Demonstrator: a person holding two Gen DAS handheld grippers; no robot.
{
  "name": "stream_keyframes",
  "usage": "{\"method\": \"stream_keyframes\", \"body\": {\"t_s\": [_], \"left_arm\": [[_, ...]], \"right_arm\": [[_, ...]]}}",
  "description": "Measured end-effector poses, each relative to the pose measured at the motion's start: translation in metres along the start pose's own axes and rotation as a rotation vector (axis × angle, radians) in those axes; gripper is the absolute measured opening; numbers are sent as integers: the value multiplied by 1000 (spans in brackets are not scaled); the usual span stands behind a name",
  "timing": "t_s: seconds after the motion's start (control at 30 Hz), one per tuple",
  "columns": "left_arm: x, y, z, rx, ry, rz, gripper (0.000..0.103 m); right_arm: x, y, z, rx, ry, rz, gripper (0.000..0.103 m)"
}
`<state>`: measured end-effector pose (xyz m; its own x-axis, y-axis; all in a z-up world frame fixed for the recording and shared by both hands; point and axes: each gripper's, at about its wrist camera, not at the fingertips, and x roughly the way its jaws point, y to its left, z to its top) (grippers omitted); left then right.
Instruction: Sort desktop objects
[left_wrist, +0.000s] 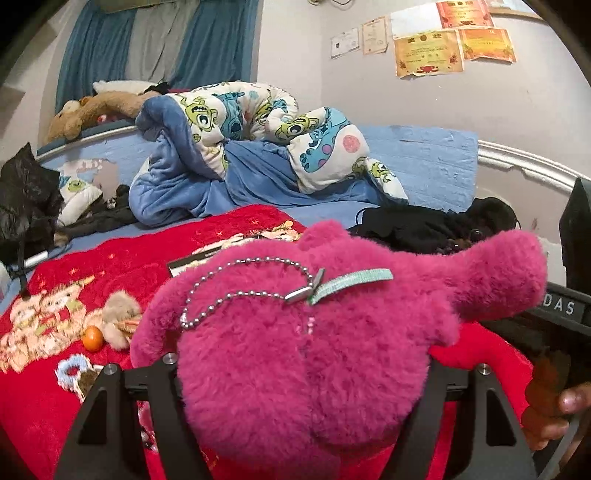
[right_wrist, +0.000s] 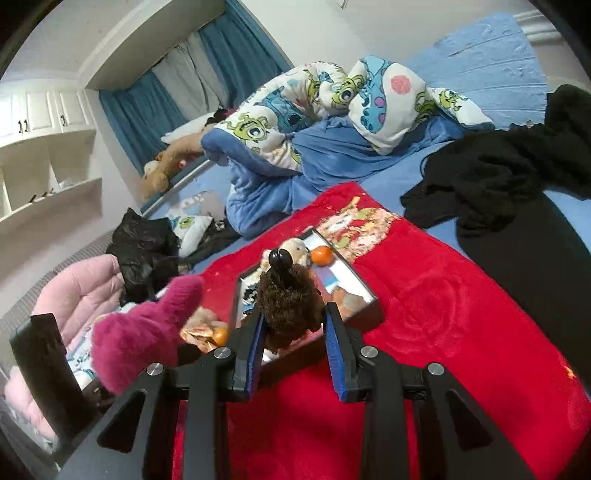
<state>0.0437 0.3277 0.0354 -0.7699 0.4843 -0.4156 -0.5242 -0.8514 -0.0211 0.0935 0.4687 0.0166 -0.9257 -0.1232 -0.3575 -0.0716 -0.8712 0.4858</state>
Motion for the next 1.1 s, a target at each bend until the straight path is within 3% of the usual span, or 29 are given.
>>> {"method": "stream_keyframes", "body": {"t_s": [0.4, 0.57, 0.7, 0.9, 1.1], "left_arm": [[29, 24, 59, -4, -21, -2, 76], [54, 24, 83, 18, -15, -34, 76], [86, 28, 99, 19, 1, -68, 76], [152, 46, 109, 32, 70, -58, 76], [207, 64, 94, 15, 166, -62, 76]], "right_arm": [[31, 5, 13, 28, -38, -10, 29], [46, 3, 21, 28, -66, -35, 29], [63, -3, 32, 35, -87, -58, 30], [97, -15, 43, 79, -84, -59, 29], [126, -10, 46, 58, -130, -163, 29]]}}
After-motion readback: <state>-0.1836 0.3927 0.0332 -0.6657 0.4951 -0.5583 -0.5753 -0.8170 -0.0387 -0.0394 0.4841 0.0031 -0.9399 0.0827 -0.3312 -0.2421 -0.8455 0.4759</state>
